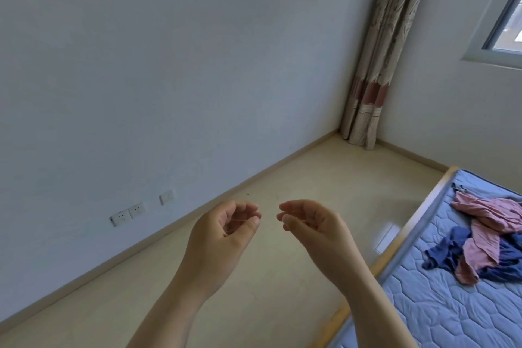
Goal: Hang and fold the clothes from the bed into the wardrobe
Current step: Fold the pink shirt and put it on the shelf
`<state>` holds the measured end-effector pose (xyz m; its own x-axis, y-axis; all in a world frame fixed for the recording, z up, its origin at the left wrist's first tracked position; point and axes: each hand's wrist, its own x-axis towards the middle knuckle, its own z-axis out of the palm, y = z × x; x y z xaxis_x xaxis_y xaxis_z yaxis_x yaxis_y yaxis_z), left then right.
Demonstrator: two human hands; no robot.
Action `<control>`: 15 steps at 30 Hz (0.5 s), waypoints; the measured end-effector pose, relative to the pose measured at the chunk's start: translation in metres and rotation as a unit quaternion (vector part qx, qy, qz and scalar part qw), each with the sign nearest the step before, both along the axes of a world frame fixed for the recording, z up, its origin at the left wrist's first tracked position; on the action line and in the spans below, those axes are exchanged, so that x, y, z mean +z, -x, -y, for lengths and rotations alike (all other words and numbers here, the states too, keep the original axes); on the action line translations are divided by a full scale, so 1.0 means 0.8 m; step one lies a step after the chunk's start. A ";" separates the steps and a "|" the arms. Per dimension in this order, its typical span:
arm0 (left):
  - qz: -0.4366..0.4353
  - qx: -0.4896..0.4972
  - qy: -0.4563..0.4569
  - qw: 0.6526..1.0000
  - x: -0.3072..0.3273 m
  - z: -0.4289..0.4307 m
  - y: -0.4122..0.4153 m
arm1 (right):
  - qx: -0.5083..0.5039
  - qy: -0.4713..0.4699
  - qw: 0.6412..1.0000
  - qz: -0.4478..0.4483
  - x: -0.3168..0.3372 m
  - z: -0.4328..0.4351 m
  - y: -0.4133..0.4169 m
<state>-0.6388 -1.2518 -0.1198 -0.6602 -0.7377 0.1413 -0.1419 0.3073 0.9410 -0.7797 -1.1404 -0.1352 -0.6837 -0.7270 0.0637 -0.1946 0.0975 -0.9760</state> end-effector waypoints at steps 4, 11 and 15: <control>-0.008 -0.023 -0.010 1.000 -0.008 0.064 0.007 | -0.026 -0.014 1.000 -0.005 -0.001 0.056 -0.004; -0.001 -0.076 -0.026 0.997 -0.024 0.140 0.064 | -0.085 -0.039 0.995 -0.024 -0.012 0.109 0.041; 0.011 -0.118 -0.014 0.993 -0.023 0.186 0.126 | -0.125 -0.031 0.992 -0.019 -0.020 0.146 0.095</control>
<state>-0.7398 -1.4009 -0.1384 -0.8177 -0.5659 0.1058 -0.0902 0.3075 0.9472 -0.8555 -1.2573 -0.1513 -0.8405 -0.5392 0.0535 -0.1934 0.2063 -0.9592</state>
